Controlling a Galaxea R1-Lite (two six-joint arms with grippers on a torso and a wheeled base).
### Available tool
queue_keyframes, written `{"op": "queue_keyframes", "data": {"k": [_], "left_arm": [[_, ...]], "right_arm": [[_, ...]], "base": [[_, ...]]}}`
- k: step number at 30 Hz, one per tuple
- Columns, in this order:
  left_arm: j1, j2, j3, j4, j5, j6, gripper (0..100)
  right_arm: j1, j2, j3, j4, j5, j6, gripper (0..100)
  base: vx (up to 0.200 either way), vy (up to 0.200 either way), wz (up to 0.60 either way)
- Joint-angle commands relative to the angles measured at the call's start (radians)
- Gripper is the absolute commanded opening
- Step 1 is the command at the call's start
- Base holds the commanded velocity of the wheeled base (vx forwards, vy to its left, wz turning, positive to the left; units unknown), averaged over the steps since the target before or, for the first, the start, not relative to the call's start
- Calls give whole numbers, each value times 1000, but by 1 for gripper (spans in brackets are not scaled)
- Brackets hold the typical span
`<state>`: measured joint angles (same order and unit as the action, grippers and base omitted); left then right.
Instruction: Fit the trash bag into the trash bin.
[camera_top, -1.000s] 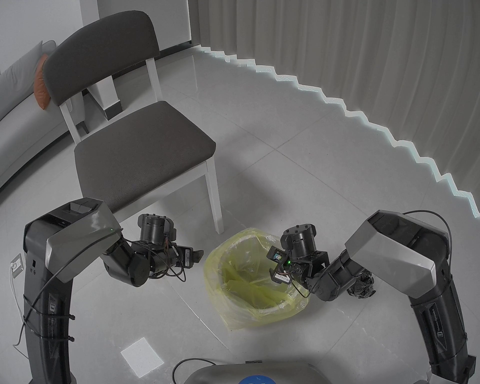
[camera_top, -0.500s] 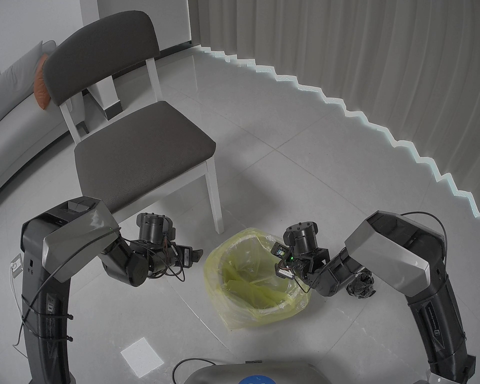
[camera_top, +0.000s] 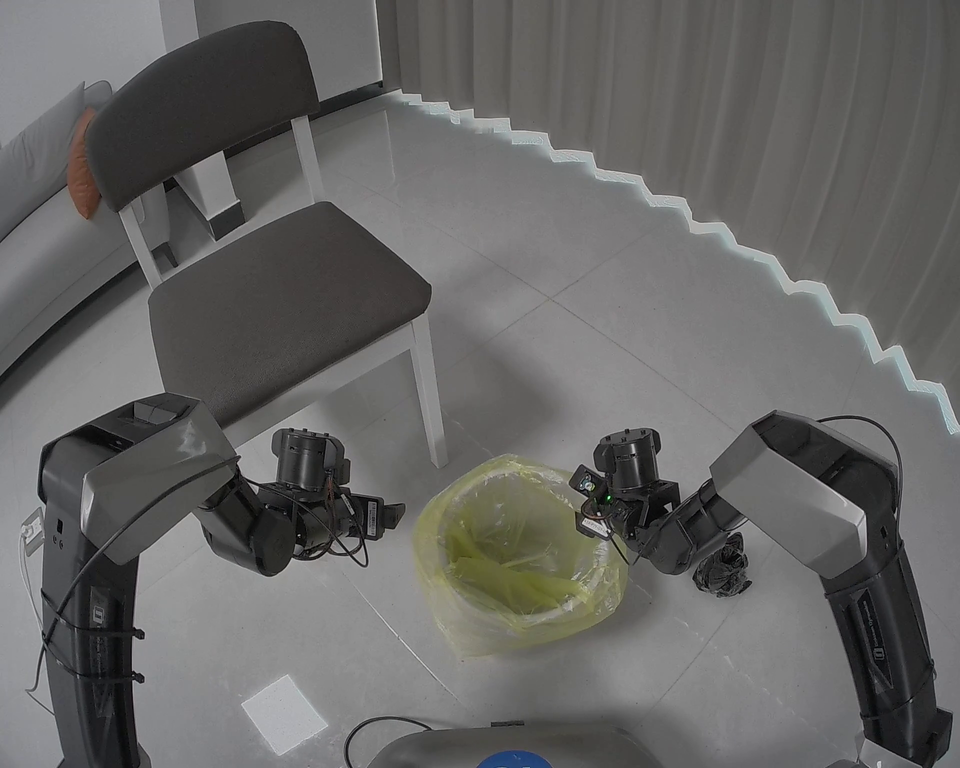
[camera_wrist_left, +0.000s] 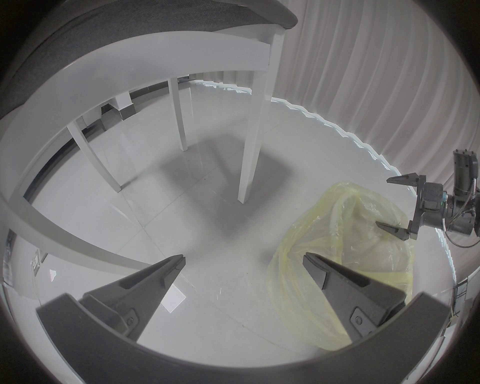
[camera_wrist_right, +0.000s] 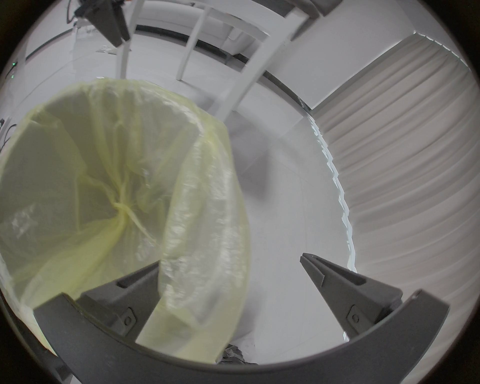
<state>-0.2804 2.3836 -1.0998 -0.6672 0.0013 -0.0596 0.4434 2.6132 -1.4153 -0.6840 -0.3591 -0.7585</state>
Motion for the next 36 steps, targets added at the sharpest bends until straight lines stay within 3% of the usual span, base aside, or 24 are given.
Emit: {"op": "queue_keyframes", "data": {"k": [1,17,36], "left_arm": [[0,-4,14,-2,0,0,100],[1,-6,43,-49,-1,-2,100],[1,-14,43,-57,-1,-2,100]], "right_arm": [[-2,-41,-1,-2,0,2,100],[-45,-82,9,-12,3,21,100],[-38,-133,84,-51,22,48,100]], "base": [[0,0,0],[0,0,0],[0,0,0]]}}
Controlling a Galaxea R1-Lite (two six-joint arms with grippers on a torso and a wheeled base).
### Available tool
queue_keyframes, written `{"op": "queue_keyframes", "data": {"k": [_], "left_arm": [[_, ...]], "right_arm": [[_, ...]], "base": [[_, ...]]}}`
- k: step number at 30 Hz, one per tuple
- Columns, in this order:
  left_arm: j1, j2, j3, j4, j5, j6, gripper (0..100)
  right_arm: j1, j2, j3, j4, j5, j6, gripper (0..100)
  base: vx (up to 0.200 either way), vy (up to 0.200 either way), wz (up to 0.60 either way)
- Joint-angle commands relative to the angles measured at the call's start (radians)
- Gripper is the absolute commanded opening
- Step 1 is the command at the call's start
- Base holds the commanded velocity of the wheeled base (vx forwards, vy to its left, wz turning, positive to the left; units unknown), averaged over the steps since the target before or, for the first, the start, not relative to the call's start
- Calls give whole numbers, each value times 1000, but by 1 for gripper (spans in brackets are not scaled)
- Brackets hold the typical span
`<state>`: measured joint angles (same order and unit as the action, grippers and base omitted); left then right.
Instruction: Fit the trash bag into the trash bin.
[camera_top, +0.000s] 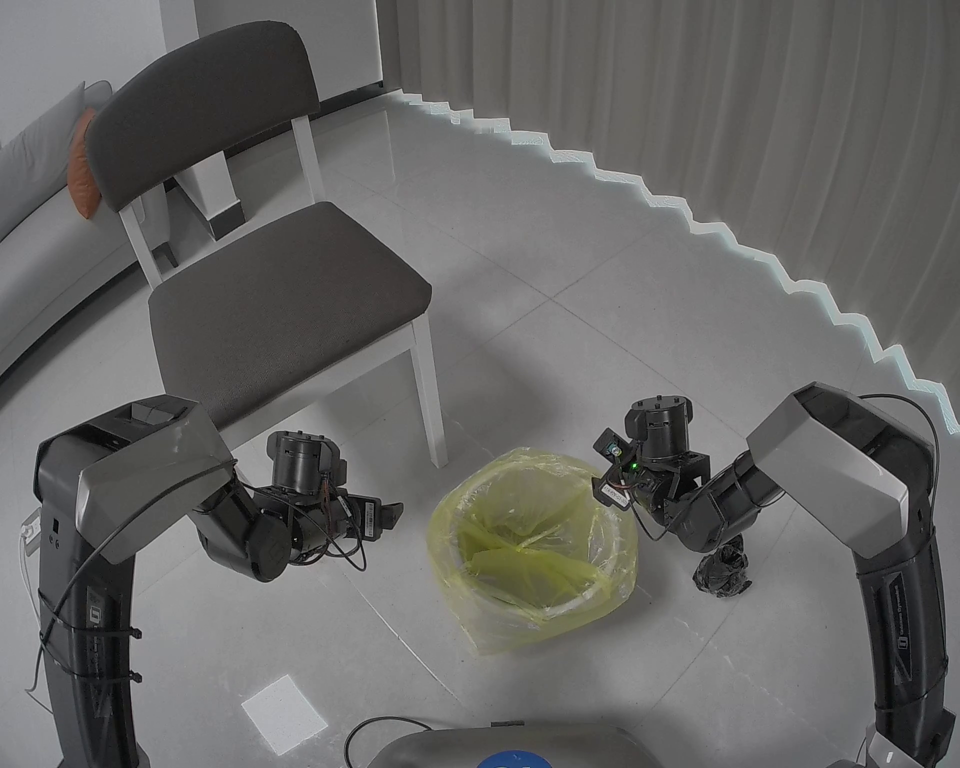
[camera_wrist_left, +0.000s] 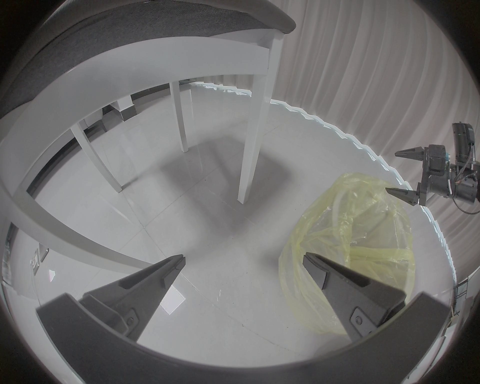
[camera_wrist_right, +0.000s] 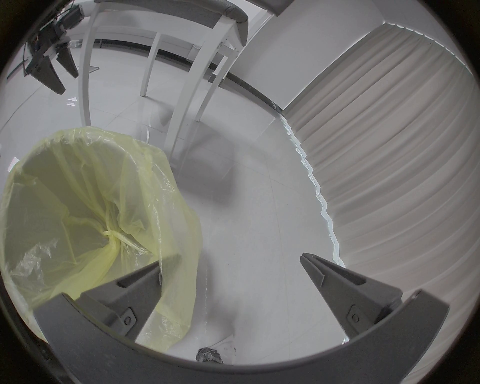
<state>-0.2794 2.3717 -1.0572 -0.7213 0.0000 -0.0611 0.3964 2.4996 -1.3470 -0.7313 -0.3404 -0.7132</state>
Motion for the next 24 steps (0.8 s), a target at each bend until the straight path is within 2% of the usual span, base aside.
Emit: {"op": "queue_keyframes", "data": {"k": [1,9,24], "left_arm": [[0,-5,3,-6,0,0,100],[2,-26,28,-14,0,0,100],[16,-39,40,-14,-2,3,100]], "right_arm": [[19,-30,19,-2,18,20,100],[36,-65,19,66,31,110,100],[-50,-44,46,70,32,110,100]], "base": [[0,0,0],[0,0,0],[0,0,0]]}}
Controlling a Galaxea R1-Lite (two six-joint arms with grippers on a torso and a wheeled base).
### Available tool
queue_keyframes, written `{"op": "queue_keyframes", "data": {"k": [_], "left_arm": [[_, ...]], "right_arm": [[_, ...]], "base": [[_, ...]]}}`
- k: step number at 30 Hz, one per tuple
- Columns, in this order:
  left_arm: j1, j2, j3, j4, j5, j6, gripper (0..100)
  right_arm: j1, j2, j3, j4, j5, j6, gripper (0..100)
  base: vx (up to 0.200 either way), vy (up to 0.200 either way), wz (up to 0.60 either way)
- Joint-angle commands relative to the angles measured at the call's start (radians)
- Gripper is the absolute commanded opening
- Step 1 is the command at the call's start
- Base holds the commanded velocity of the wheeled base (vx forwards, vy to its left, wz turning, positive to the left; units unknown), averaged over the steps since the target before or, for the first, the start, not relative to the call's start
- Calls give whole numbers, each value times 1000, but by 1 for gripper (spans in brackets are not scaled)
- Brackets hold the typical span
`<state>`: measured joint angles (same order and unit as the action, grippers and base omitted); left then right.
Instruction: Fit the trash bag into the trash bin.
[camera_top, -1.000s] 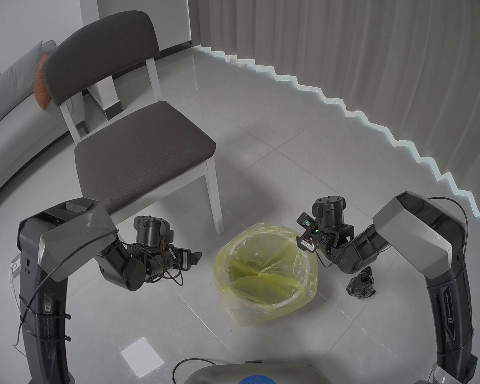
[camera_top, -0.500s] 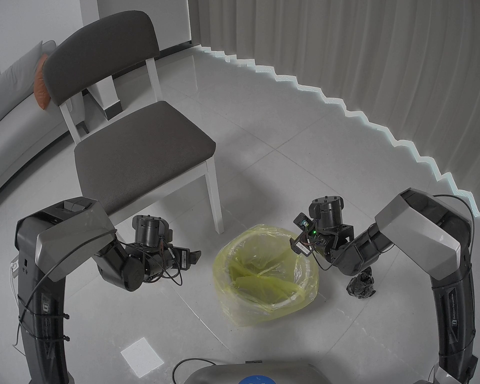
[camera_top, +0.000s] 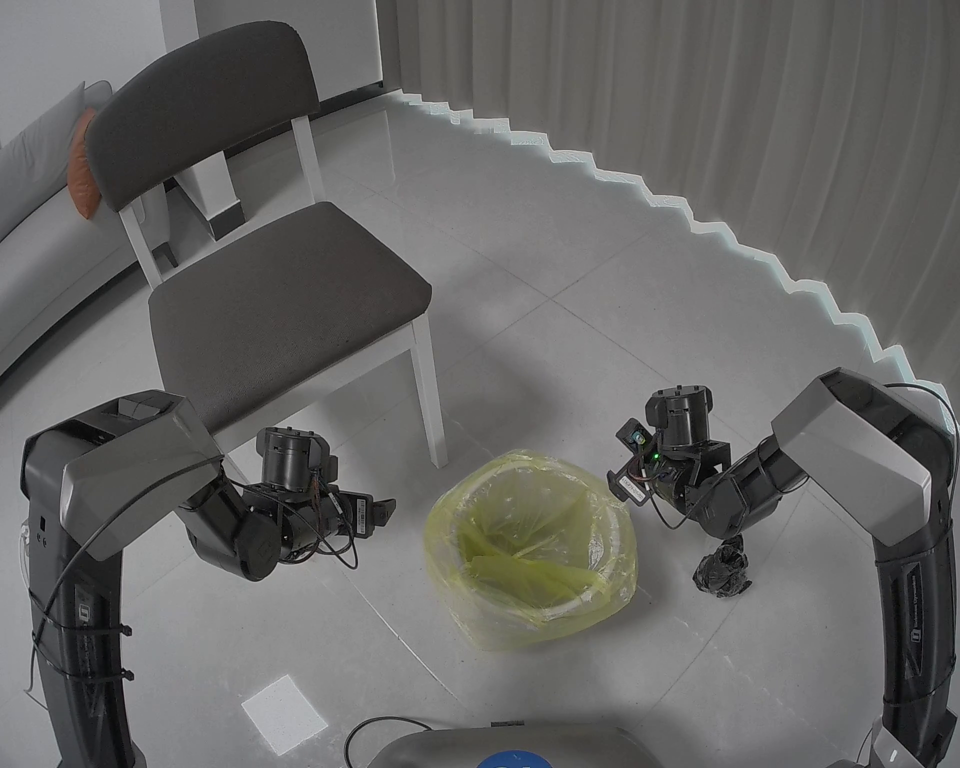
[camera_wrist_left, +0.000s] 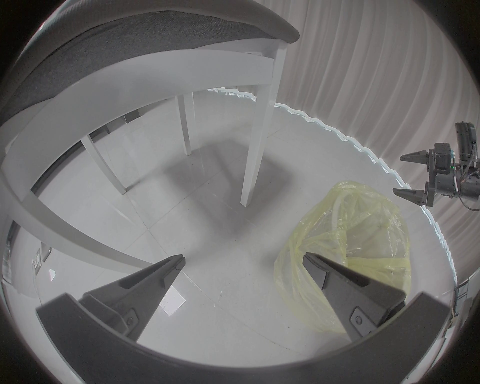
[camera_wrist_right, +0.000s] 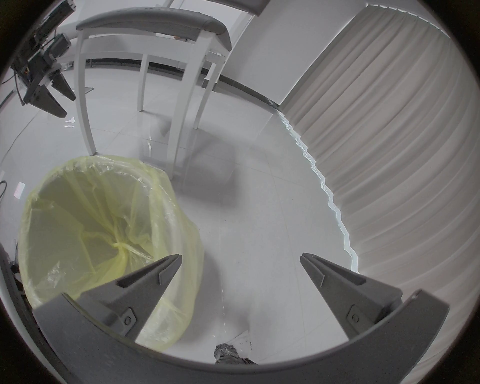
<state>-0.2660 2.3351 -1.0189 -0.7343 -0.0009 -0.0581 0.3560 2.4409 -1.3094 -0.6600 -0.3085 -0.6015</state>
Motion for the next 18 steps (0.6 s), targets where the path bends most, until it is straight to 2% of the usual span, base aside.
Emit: {"op": "queue_keyframes", "data": {"k": [1,18], "left_arm": [[2,-2,2,-1,1,0,100],[4,21,17,-42,-5,-2,100]], "right_arm": [[-11,18,10,-1,0,0,100],[-17,104,38,-9,0,-1,100]], "base": [[0,0,0],[0,0,0]]}}
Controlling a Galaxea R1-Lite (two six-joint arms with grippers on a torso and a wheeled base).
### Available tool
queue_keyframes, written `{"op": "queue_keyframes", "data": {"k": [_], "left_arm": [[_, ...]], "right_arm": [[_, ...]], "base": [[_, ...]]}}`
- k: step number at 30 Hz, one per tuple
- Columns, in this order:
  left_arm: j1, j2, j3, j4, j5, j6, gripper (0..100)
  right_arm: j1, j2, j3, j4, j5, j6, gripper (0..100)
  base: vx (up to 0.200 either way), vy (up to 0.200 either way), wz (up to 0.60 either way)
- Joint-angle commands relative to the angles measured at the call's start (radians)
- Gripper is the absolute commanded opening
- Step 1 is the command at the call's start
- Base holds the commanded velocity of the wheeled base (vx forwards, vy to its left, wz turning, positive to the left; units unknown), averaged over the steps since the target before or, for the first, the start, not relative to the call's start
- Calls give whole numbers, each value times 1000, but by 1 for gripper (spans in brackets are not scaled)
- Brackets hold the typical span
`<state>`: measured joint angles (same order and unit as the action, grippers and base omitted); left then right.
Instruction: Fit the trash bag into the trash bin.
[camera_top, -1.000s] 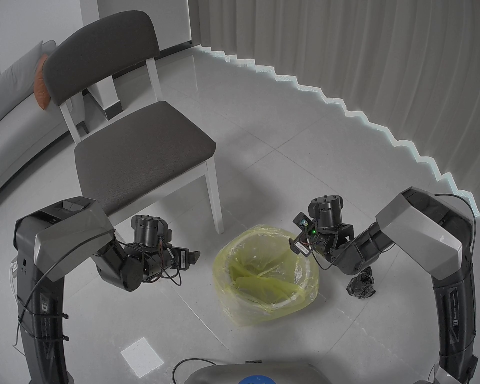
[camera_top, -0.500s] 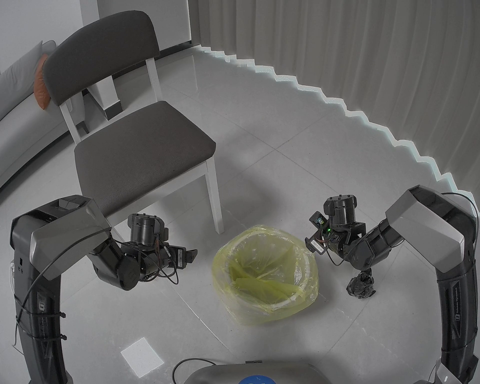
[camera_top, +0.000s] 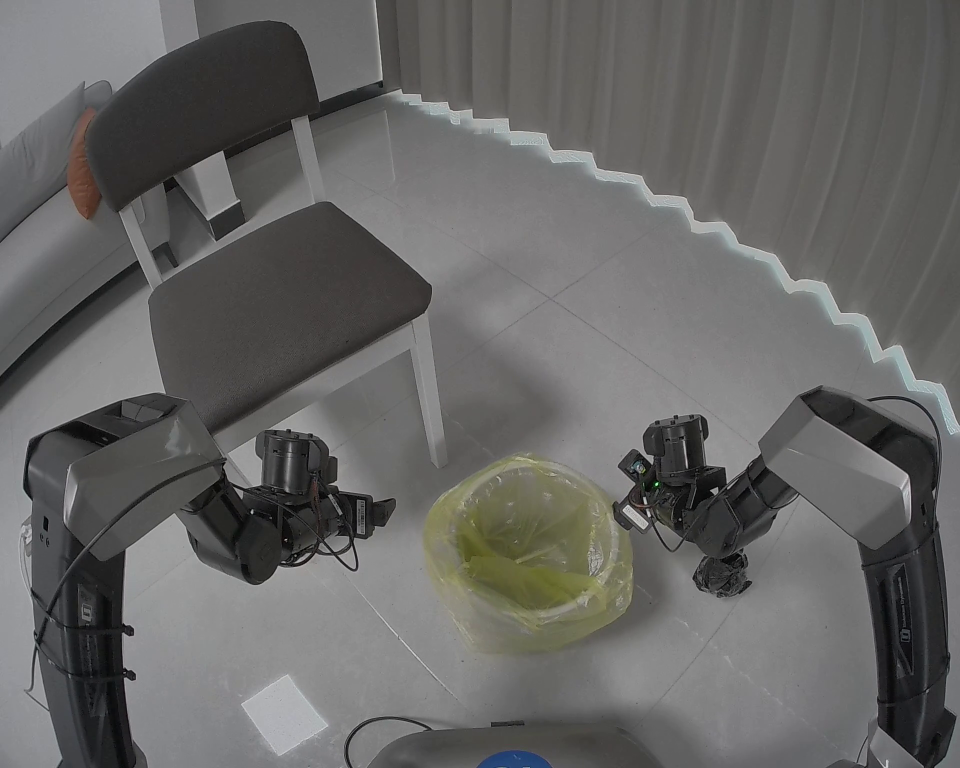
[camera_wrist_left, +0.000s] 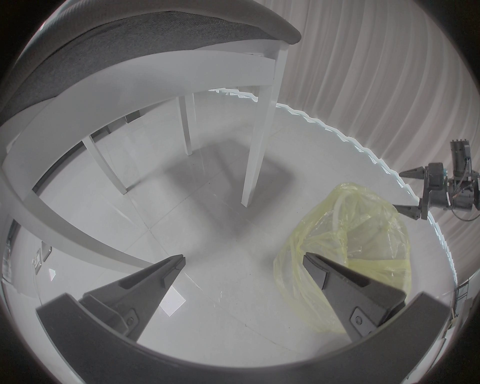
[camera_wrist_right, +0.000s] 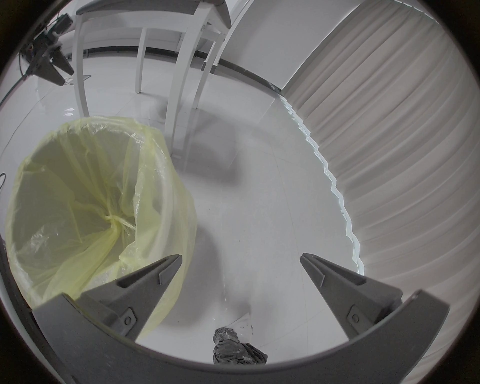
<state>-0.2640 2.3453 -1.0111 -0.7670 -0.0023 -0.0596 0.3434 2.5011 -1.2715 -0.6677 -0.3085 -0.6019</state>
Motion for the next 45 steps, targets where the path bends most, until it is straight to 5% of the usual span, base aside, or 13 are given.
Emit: {"op": "queue_keyframes", "data": {"k": [1,27,38,45], "left_arm": [[3,11,11,-9,-4,1,100],[-35,49,31,-54,-8,-9,100],[-84,235,-155,-20,22,9,100],[-81,270,-323,169,31,10,100]], "right_arm": [[-4,45,0,-1,-1,-1,100],[-90,-14,21,11,-1,-10,100],[-195,-82,61,30,0,-10,100],[-230,-97,81,31,3,-9,100]], "base": [[0,0,0],[0,0,0],[0,0,0],[0,0,0]]}}
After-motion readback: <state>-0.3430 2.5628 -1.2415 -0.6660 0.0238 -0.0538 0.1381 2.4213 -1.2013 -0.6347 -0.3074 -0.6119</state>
